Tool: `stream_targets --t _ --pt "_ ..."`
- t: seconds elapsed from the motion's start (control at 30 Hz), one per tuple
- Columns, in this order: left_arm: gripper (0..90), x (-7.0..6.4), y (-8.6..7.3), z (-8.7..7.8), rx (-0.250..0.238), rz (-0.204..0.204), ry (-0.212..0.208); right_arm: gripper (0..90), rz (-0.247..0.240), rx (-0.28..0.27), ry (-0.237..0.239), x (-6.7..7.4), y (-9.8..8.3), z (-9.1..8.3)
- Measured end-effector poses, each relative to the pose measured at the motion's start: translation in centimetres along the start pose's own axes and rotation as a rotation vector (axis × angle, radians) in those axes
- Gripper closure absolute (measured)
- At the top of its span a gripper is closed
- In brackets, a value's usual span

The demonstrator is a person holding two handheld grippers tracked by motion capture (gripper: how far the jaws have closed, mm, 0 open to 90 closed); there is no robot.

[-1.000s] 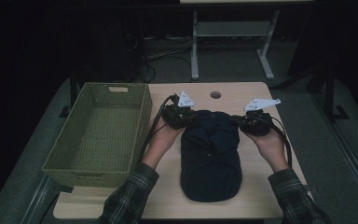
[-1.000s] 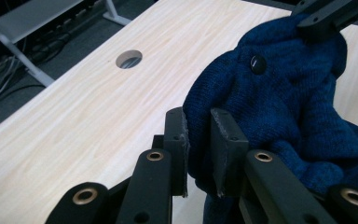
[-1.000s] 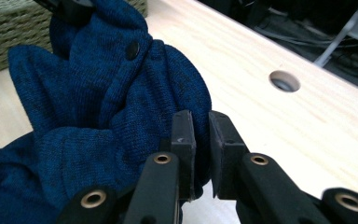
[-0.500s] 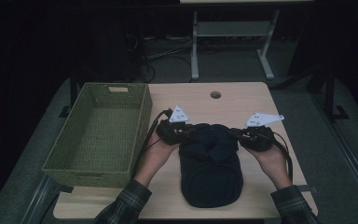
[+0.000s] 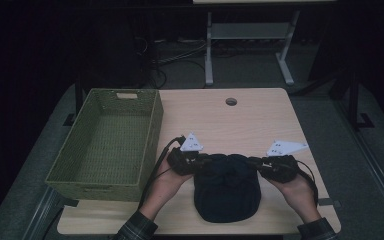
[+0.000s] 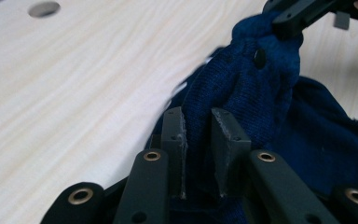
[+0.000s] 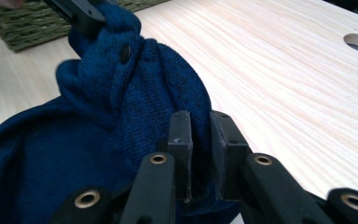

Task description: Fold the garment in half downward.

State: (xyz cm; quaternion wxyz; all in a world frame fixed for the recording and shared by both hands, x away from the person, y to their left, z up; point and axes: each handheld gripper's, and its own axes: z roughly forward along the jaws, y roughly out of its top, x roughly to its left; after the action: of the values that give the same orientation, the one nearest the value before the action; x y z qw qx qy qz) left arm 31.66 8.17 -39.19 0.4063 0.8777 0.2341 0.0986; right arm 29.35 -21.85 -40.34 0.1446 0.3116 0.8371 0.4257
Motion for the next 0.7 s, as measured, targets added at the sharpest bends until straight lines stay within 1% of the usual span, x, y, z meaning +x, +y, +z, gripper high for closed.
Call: stream_targets --t 0.1,0.17,0.2,0.27,0.4,0.47,0.5,0.53,0.57,0.63,0.67,0.7 --pt "75.3 -0.3 -0.6 0.3 0.021 -0.005 -0.017 78.2 0.003 0.007 0.013 0.4 -0.5 -0.1" --pt "74.9 -0.5 -0.8 0.3 0.024 -0.006 -0.021 77.7 0.001 0.019 0.022 0.8 -1.1 -0.1" --pt "74.6 -0.8 -1.2 0.4 0.037 -0.005 -0.031 77.5 0.003 0.024 0.03 1.0 -1.4 -0.1" --pt "74.4 -1.2 -1.5 0.5 0.046 -0.007 -0.041 77.5 0.008 0.027 0.035 1.3 -1.8 -0.1" --pt "74.1 -1.8 -2.2 0.6 0.053 -0.008 -0.052 77.2 0.011 0.038 0.051 1.9 -2.6 -0.3" --pt "74.0 -2.1 -2.6 0.7 0.061 -0.011 -0.063 77.0 0.01 0.044 0.056 2.3 -3.0 -0.4" --pt "73.7 -2.3 -2.8 0.7 0.066 -0.014 -0.071 76.9 0.017 0.047 0.062 2.5 -3.3 -0.4" --pt "73.2 -2.3 -2.8 0.7 0.066 -0.014 -0.071 76.9 0.017 0.047 0.062 2.5 -3.3 -0.4" --pt "73.2 -2.6 -3.0 0.7 0.066 -0.014 -0.081 76.8 0.018 0.052 0.066 2.6 -3.5 -0.4" --pt "70.5 -3.1 -3.3 0.6 0.063 -0.022 -0.102 75.7 0.029 0.058 0.081 3.0 -4.2 -0.6" --pt "68.5 -3.3 -3.3 0.4 0.053 -0.029 -0.109 74.1 0.033 0.061 0.085 3.1 -4.4 -0.7" --pt "66.6 -3.4 -3.3 0.2 0.046 -0.027 -0.114 72.3 0.034 0.058 0.092 3.2 -4.5 -0.9"
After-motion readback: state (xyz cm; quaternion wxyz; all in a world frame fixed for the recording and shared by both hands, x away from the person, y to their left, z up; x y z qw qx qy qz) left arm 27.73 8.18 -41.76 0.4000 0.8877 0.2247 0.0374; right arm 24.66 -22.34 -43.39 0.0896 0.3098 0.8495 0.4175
